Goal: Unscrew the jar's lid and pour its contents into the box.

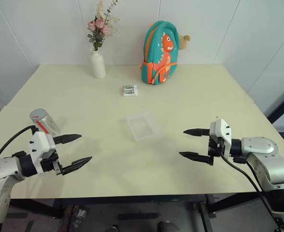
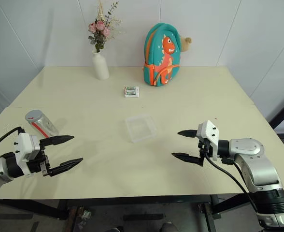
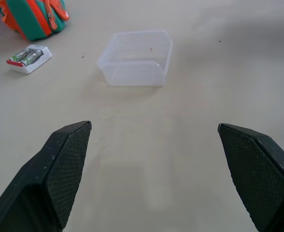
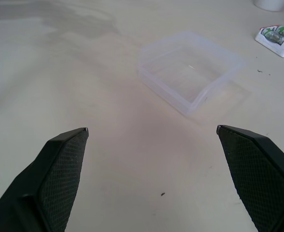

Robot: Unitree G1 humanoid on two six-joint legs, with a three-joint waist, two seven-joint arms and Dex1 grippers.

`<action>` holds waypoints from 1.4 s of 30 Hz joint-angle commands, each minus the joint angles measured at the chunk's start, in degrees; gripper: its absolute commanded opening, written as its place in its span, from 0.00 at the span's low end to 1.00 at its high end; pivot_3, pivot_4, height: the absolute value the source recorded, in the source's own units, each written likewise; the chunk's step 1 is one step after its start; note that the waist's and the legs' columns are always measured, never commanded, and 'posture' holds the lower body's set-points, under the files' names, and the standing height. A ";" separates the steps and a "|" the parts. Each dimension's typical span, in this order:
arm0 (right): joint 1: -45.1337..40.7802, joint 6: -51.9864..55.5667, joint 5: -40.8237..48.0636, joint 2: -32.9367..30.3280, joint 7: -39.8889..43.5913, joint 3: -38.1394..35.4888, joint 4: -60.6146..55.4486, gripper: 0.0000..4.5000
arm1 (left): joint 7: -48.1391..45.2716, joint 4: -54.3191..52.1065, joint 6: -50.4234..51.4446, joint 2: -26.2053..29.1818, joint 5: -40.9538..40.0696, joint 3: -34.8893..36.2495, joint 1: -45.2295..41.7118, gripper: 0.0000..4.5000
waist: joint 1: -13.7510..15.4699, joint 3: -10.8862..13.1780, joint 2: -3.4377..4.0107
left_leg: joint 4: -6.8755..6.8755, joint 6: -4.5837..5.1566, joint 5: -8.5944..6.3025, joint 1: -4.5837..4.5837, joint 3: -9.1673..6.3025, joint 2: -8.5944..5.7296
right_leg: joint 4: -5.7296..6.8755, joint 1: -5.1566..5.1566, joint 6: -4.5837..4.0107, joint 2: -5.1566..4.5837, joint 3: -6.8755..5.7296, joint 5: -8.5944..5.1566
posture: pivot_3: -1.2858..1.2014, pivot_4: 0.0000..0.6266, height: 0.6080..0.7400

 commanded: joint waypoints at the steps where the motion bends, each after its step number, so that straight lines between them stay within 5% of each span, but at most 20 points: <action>1: -2.77 -2.30 -0.10 1.43 0.62 0.79 1.94 1.00 | 1.92 -3.19 -0.24 -0.70 -0.20 2.88 2.04 1.00 | -0.05 0.00 0.00 | 0.00 0.00 0.00 0.00 0.00 0.00 | 0.00 0.00 0.00 0.00 0.00 0.00 | 0.52 0.24 1.00; 6: -6.22 -3.64 -0.78 3.28 2.48 3.12 5.89 1.00 | 5.37 -5.96 -0.15 -2.74 0.07 5.36 6.11 1.00 | -0.08 0.00 0.00 | 0.01 0.00 0.01 0.02 -0.02 0.00 | 0.07 0.00 0.00 0.01 -0.01 0.00 | 0.52 0.24 1.00; 12: -12.45 -2.26 2.12 9.52 3.91 5.79 5.73 1.00 | 29.40 -9.36 -1.60 -19.31 7.31 14.90 13.40 1.00 | -1.11 0.00 -0.01 | 0.02 0.00 -0.02 0.03 -0.03 0.00 | 0.10 0.01 0.63 -0.01 0.01 0.30 | 0.52 0.24 1.00; 17: -15.96 0.91 4.64 14.28 2.09 6.51 2.92 1.00 | 38.02 -5.98 -3.30 -23.11 8.49 17.45 9.77 1.00 | -0.42 -0.02 -0.05 | 0.27 -0.03 0.05 0.03 -0.29 0.00 | 0.35 0.06 0.55 0.08 -0.17 0.26 | 0.52 0.24 1.00; 23: -21.38 3.37 5.51 17.68 -0.92 5.01 3.00 1.00 | 37.92 6.79 -7.61 -20.51 10.94 11.33 -2.58 1.00 | 0.34 -0.04 -0.06 | 0.70 -0.05 0.08 0.01 -0.27 -0.04 | 0.09 0.33 -0.28 0.06 -0.14 0.05 | 0.52 0.24 1.00; 28: -19.42 6.26 6.73 18.07 -3.86 4.90 -1.64 1.00 | 38.67 20.27 -11.32 -17.43 13.28 9.13 -11.58 1.00 | 0.33 -0.09 -0.15 | 0.71 -0.06 0.07 -0.04 -0.28 -0.04 | 0.07 0.33 -0.24 0.06 -0.16 0.09 | 0.52 0.24 1.00; 31: -17.42 7.90 7.54 17.84 -5.88 4.49 -5.46 1.00 | 38.40 23.66 -12.28 -16.43 13.41 8.66 -13.65 1.00 | 0.04 -0.09 -0.15 | 0.43 -0.08 0.04 -0.03 -0.27 -0.01 | 0.14 0.19 0.65 0.07 -0.17 0.56 | 0.52 0.24 1.00; 42: -15.09 9.23 7.87 17.17 -10.54 3.33 -9.33 1.00 | 36.26 44.41 -19.95 -10.63 15.45 5.70 -25.61 1.00 | 0.34 -0.09 -0.15 | 0.04 -0.11 0.06 -0.08 -0.28 -0.01 | 0.43 -0.18 0.56 0.06 -0.24 0.28 | 0.52 0.24 1.00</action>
